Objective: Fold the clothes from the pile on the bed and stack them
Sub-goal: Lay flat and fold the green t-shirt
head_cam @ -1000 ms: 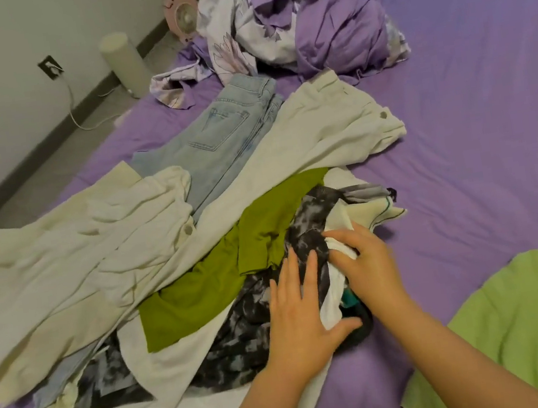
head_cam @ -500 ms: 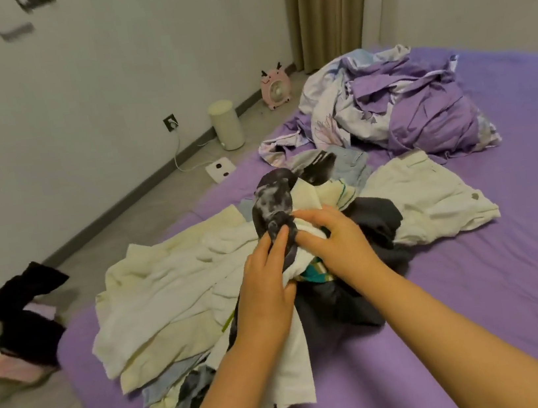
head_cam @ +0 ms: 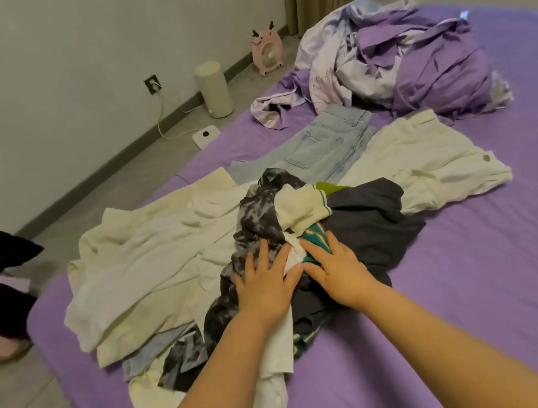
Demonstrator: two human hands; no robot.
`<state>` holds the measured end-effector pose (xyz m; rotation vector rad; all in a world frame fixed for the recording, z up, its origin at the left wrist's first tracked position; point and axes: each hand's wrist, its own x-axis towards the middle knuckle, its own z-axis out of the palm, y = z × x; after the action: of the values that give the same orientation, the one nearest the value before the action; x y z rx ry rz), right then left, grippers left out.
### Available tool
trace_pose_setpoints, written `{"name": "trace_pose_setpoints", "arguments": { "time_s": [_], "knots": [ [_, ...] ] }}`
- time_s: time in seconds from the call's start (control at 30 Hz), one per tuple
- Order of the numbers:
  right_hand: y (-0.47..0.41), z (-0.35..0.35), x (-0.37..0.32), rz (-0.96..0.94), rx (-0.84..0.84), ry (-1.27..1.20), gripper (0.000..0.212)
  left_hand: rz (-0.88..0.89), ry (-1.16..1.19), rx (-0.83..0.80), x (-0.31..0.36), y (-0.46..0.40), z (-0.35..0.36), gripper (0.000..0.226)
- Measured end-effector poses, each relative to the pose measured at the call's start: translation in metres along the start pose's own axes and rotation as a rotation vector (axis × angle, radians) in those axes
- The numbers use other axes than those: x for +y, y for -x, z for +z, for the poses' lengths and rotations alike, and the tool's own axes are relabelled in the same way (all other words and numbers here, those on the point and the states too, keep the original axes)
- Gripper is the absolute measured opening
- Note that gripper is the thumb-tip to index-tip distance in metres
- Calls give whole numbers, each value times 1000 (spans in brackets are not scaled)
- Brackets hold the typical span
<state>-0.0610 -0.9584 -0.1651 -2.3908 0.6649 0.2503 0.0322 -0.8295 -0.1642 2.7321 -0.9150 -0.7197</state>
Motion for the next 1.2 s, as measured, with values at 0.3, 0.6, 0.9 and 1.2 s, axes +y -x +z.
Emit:
{"name": "trace_pose_setpoints", "arguments": {
  "time_s": [0.3,0.6,0.9,1.2],
  "knots": [
    [130,-41,107,128,83,-73,42,289,78,451,101,75,16,39],
    [261,-67,279,409,84,36,33,576,36,-182,230,120,170,38],
    [240,-71,337,371,32,264,43,219,125,-377,268,124,236,51],
    [202,-89,344,404,13,428,26,263,324,-386,263,72,185,21]
  ]
}}
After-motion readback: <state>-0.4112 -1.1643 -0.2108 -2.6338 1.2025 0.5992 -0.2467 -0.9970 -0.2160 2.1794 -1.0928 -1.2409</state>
